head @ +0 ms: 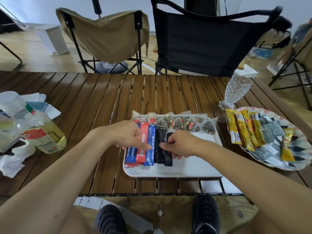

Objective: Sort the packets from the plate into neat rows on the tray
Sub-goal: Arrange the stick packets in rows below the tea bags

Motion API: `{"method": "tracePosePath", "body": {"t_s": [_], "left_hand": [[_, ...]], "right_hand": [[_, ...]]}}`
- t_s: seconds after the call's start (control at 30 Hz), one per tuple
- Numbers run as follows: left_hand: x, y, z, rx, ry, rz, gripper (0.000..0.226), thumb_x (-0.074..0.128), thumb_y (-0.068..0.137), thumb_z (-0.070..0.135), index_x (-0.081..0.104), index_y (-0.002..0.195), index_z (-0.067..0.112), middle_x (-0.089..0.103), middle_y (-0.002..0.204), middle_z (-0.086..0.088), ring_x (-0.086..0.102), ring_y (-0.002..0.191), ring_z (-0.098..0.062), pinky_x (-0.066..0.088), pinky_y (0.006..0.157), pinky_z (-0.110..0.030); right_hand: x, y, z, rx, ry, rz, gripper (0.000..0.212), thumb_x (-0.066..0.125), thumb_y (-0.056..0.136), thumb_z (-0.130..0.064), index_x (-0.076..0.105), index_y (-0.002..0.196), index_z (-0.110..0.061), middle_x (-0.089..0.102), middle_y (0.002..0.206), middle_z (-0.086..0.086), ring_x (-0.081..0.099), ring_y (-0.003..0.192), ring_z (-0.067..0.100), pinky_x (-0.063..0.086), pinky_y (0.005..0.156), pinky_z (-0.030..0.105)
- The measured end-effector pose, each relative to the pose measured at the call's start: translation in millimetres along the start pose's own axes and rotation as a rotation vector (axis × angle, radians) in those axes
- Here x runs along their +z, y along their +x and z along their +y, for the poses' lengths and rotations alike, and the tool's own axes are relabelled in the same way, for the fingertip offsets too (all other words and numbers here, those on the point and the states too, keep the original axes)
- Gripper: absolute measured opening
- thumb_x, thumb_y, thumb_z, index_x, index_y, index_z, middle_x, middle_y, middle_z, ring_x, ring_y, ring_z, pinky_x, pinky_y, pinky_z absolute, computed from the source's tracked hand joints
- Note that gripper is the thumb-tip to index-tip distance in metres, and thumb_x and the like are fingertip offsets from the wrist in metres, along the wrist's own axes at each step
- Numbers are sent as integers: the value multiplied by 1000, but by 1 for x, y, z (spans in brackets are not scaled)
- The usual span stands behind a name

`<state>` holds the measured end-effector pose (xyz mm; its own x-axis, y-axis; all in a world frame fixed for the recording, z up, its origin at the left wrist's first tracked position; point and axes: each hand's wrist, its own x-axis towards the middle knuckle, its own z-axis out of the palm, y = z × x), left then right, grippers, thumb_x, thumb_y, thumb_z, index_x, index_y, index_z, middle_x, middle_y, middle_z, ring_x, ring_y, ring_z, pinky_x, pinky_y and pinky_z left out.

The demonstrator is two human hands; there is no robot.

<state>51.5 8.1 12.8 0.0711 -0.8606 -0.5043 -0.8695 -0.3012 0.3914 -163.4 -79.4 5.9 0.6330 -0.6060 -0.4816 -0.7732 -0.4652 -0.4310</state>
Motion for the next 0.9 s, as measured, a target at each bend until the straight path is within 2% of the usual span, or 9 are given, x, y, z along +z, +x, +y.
{"method": "tracePosePath", "body": {"t_s": [0.13, 0.23, 0.3, 0.4, 0.5, 0.57, 0.73, 0.83, 0.9], "left_hand": [[9, 2, 9, 17, 88, -10, 49, 76, 82, 66, 67, 96, 20, 78, 97, 10, 76, 88, -6, 60, 77, -25], [9, 5, 8, 14, 104, 14, 49, 77, 82, 65, 66, 94, 19, 78, 96, 10, 76, 86, -6, 61, 77, -27], [8, 5, 6, 12, 81, 23, 49, 77, 82, 65, 66, 92, 18, 79, 94, 10, 77, 85, -5, 64, 80, -30], [8, 4, 6, 14, 50, 50, 52, 77, 83, 64, 68, 94, 14, 80, 90, 9, 77, 82, -3, 66, 81, -37], [10, 4, 5, 8, 44, 37, 47, 75, 86, 62, 66, 91, 16, 80, 90, 9, 77, 83, -3, 66, 79, -34], [9, 1, 7, 18, 38, 50, 42, 72, 89, 62, 64, 86, 20, 79, 88, 11, 77, 81, -2, 64, 76, -29], [-4, -4, 22, 81, -95, 321, 38, 66, 94, 57, 65, 86, 20, 75, 87, 13, 75, 82, -5, 59, 71, -23], [0, 2, 29, 95, -70, 305, 41, 66, 91, 62, 62, 81, 22, 76, 83, 12, 75, 79, -6, 64, 77, -31], [3, 9, 39, 106, -34, 291, 42, 65, 93, 61, 61, 78, 23, 74, 80, 9, 73, 77, -7, 63, 75, -34]], "right_hand": [[8, 4, -2, -35, -118, 100, 51, 52, 101, -57, 68, 73, -17, 68, 69, -2, 64, 60, 16, 56, 67, 32], [11, 7, -5, -48, -183, 153, 59, 47, 101, -62, 64, 72, -13, 66, 71, 3, 63, 63, 21, 53, 63, 34], [11, 7, -5, -56, -143, 154, 60, 42, 103, -60, 66, 77, -12, 68, 75, 5, 66, 67, 21, 56, 69, 36], [8, 3, -3, -110, -136, 135, 42, 49, 105, -47, 63, 85, -13, 67, 81, 4, 63, 72, 20, 48, 65, 33], [7, -2, -2, -152, -139, 111, 34, 55, 103, -43, 65, 96, -11, 66, 88, 4, 61, 77, 20, 46, 66, 32], [3, -4, -1, -164, -126, 112, 34, 56, 103, -43, 66, 96, -10, 67, 88, 5, 62, 78, 21, 49, 69, 35], [-21, -14, 9, -197, -81, 173, 36, 56, 103, -41, 68, 93, -8, 71, 85, 11, 67, 78, 25, 54, 75, 42], [-39, -23, 31, -176, -135, 257, 35, 56, 103, -41, 68, 88, -12, 70, 82, 5, 65, 76, 22, 56, 77, 42], [-52, -30, 52, -128, -164, 338, 34, 58, 101, -43, 68, 85, -15, 68, 78, 1, 64, 73, 19, 57, 74, 41]]}}
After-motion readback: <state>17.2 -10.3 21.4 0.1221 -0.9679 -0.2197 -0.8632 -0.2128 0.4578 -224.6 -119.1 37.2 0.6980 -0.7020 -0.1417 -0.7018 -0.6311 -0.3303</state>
